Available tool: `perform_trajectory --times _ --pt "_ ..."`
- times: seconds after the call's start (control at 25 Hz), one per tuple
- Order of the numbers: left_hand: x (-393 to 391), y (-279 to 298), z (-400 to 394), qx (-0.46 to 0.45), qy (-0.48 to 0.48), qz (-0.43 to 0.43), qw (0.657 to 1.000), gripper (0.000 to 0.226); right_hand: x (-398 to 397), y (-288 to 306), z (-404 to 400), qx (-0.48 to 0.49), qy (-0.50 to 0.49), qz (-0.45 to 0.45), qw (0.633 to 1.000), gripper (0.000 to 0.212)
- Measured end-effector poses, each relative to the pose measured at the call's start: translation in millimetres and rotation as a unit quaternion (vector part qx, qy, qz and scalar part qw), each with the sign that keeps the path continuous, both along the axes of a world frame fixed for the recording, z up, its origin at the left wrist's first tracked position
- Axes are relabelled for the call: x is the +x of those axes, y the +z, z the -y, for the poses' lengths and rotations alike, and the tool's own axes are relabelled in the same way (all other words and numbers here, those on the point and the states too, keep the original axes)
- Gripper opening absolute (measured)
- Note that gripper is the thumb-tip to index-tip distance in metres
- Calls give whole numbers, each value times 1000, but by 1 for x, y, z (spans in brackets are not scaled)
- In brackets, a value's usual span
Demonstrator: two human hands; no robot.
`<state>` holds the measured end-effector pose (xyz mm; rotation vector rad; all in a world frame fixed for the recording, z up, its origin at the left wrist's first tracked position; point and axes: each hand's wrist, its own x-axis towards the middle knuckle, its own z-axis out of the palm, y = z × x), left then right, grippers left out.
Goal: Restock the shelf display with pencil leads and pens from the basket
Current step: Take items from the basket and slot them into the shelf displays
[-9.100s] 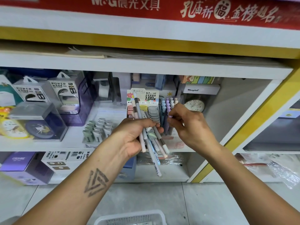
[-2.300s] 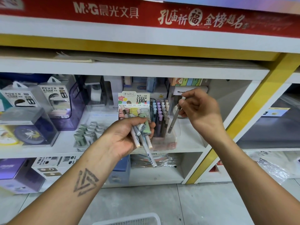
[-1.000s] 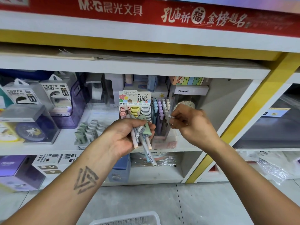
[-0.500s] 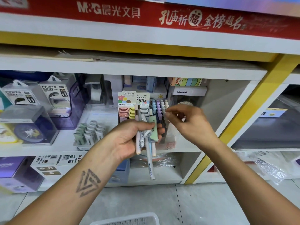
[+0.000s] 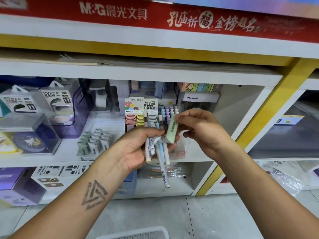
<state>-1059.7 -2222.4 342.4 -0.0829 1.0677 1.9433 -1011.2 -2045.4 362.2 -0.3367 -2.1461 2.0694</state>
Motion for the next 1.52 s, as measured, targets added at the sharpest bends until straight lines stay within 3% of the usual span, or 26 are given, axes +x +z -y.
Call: perform_trajectory --times 0.08,0.16,0.36,0.6,0.8,1.2,1.32,1.4,1.52 --pt "-2 0 4 -10 23 19 1000 29 -1 3 1 -95 -4 -23 995 6" --pt "-4 1 8 -26 37 18 999 19 -2 5 2 -126 7 -39 991 7" --pt "-21 13 38 -36 95 0 995 14 -6 -5 13 38 38 -18 998 14" --pt "-37 29 96 -49 175 -33 983 9 -28 -18 51 40 104 13 994 11" --pt "-46 30 144 -76 212 -35 974 12 -44 -20 92 145 64 -35 987 19" --pt "-57 21 196 -86 226 -32 970 29 -77 -33 133 131 86 -50 986 3" --pt "-60 20 207 -90 227 -35 969 33 -84 -37 137 221 86 -51 970 5" --pt "-61 19 212 -95 229 -38 968 29 -87 -38 142 288 84 -72 951 18" --pt "-58 20 216 -109 236 -37 965 16 -90 -38 154 316 50 -119 940 22"
